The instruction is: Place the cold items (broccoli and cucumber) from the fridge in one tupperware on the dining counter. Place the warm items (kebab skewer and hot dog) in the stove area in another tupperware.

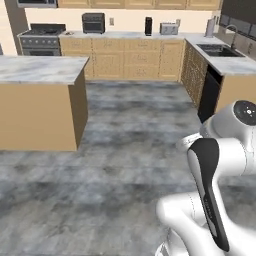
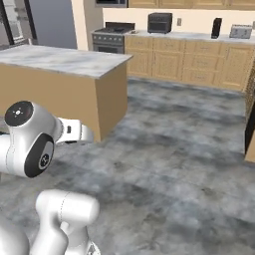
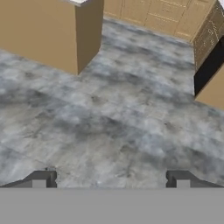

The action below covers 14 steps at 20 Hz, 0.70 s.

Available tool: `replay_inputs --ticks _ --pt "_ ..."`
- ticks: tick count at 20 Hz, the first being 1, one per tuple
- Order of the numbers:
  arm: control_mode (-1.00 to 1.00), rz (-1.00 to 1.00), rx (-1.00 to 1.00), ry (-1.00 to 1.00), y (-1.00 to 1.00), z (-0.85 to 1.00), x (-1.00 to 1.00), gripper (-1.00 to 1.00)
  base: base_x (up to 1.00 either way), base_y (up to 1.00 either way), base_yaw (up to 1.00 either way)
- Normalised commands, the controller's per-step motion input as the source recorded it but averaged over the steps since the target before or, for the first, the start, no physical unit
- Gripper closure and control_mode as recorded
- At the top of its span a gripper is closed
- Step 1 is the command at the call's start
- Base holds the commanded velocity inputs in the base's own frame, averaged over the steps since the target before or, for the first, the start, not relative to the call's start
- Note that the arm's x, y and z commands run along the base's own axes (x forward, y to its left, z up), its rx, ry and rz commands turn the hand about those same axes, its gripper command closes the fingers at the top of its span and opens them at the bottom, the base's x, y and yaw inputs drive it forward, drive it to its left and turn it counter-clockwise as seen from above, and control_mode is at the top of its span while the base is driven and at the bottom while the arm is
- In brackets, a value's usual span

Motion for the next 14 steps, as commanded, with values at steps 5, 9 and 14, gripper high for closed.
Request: replay_inputs --ticks 5,9,14 --pt "1.00 0.00 0.00 0.00 0.00 0.00 0.00 -1.00 1.00 -0.31 0.15" --pt "1.00 0.00 0.00 0.00 0.00 0.00 0.00 -1.00 1.00 -0.40 0.16" --pt "1.00 0.00 0.00 0.00 0.00 0.00 0.00 -1.00 1.00 -0.53 0.15"
